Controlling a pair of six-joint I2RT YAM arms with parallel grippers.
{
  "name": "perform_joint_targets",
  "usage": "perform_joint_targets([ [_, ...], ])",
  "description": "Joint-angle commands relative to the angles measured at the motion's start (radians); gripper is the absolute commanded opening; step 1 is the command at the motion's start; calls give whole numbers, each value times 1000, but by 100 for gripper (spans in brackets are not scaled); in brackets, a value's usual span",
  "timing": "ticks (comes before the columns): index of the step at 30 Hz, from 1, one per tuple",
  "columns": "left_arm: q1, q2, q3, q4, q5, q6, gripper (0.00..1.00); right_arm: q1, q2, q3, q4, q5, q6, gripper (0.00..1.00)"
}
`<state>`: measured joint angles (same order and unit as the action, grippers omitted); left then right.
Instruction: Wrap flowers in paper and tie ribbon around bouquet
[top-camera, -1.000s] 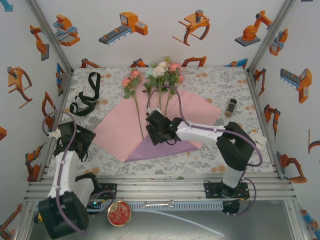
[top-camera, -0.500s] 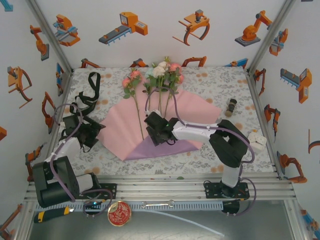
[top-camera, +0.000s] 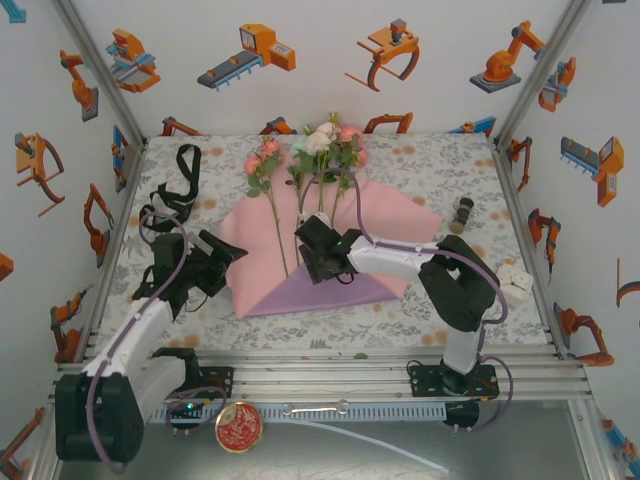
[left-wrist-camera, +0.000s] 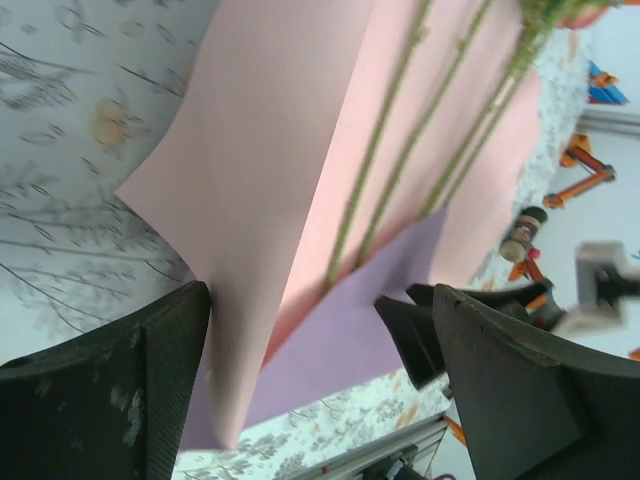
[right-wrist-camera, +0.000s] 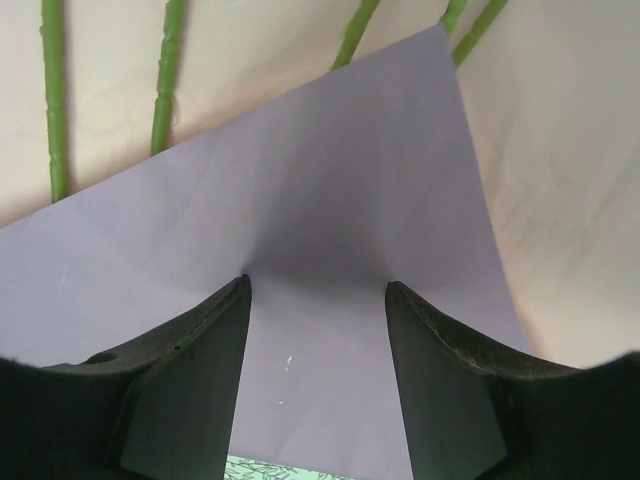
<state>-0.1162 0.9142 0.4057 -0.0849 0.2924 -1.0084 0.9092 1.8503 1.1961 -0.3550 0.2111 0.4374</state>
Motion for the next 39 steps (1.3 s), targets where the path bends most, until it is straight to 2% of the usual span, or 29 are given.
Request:
perform_joint_targets([
  [1,-32,-81,-69,-133,-80,-97,86,-4,3,21,-22,13,18,54],
  [6,-69,-202,-169,-62,-116,-114,77,-4,-5,13,-21,5,24,53],
  [10,-83,-164,-95,-228,-186,17,63,-4,-3,12,-22,-2,24,53],
  [12,-84,-154,-74,-252,-220,42,48,-4,-8,11,-23,-3,28,54],
  [15,-91,-134,-46,-208,-205,37,24,-4,-36,11,-28,-14,28,54],
  [18,-132,-72,29,-222,-221,80,12,4,-131,-26,-48,-37,64,54],
  [23,-206,31,112,-246,-255,113,8,76,-259,-170,46,-121,171,52],
  [27,-260,86,156,-231,-278,108,7,89,-217,-184,160,-213,236,50],
  [30,-280,114,187,-211,-268,107,7,89,-143,-134,173,-203,209,50],
  [34,-303,110,203,-165,-222,133,6,89,-46,-55,132,-137,161,51],
  [39,-325,80,199,-64,-71,178,6,88,13,-36,126,-146,164,53],
])
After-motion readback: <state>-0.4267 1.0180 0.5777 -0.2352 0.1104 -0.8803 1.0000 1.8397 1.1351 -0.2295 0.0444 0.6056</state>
